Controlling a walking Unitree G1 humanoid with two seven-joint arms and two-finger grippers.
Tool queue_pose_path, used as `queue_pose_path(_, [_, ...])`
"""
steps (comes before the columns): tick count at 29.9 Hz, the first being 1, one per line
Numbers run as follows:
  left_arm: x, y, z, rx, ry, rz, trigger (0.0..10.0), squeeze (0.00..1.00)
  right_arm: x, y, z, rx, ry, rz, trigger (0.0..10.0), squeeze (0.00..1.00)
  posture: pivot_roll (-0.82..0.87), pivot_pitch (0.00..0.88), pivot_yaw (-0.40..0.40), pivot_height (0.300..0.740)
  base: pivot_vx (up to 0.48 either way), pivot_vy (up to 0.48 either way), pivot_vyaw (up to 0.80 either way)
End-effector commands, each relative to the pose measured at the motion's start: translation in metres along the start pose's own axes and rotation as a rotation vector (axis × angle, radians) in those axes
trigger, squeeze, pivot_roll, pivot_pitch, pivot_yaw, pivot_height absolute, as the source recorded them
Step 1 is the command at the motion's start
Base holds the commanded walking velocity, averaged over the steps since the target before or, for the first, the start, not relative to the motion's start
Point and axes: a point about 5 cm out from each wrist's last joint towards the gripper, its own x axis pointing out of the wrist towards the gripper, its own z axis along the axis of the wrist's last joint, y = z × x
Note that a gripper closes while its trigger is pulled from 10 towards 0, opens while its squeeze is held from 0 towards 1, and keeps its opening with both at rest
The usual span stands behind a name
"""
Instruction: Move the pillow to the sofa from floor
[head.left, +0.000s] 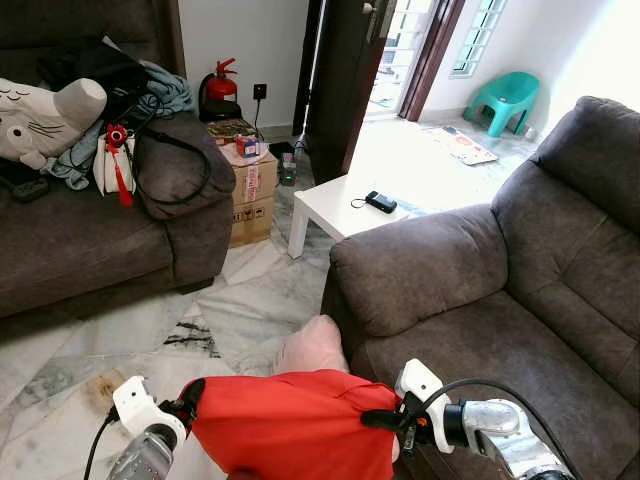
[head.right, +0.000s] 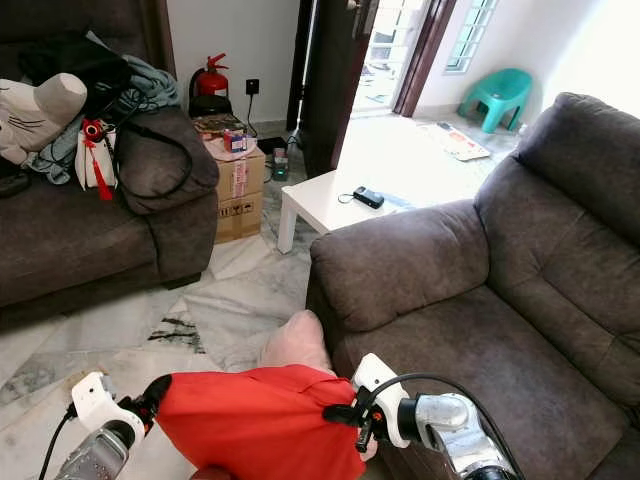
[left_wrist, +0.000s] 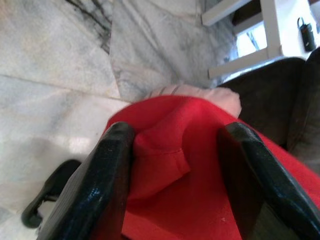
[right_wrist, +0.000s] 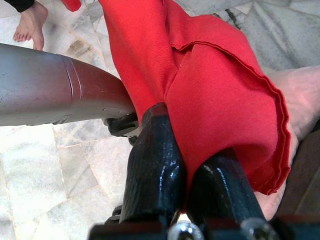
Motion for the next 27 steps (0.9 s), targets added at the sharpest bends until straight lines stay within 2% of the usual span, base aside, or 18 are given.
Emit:
queue_pose_path(1, [-0.003,0.000,-0.016,0.016,0.059,0.005,10.0,0.00,-0.011,-0.008,0.007,-0.027,-0.024,-0.034,10.0,0.00,0.18,0.001,-0.191,0.740,0.000,0.000,0.00])
queue_pose_path(7, [-0.004,0.002,-0.021,0.017,0.072,0.029,10.0,0.00,-0.010,-0.007,0.007,-0.027,-0.025,-0.032,10.0,0.00,0.18,0.001,-0.193,0.740,0.000,0.000,0.00])
queue_pose_path(16, [-0.002,0.004,-0.013,0.048,0.068,0.079,10.0,0.00,-0.010,-0.007,0.007,-0.026,-0.028,-0.035,10.0,0.00,0.18,0.000,-0.190,0.740,0.000,0.000,0.00])
queue_pose_path(17, [-0.002,0.004,-0.012,0.049,0.067,0.083,0.2,0.00,-0.011,-0.007,0.007,-0.024,-0.029,-0.037,10.0,0.00,0.18,0.000,-0.190,0.740,0.000,0.000,0.00])
queue_pose_path(27, [-0.001,0.005,-0.008,0.058,0.055,0.097,0.0,0.00,-0.013,-0.009,0.007,-0.021,-0.036,-0.056,10.0,0.00,0.17,0.003,-0.191,0.740,0.000,0.000,0.00])
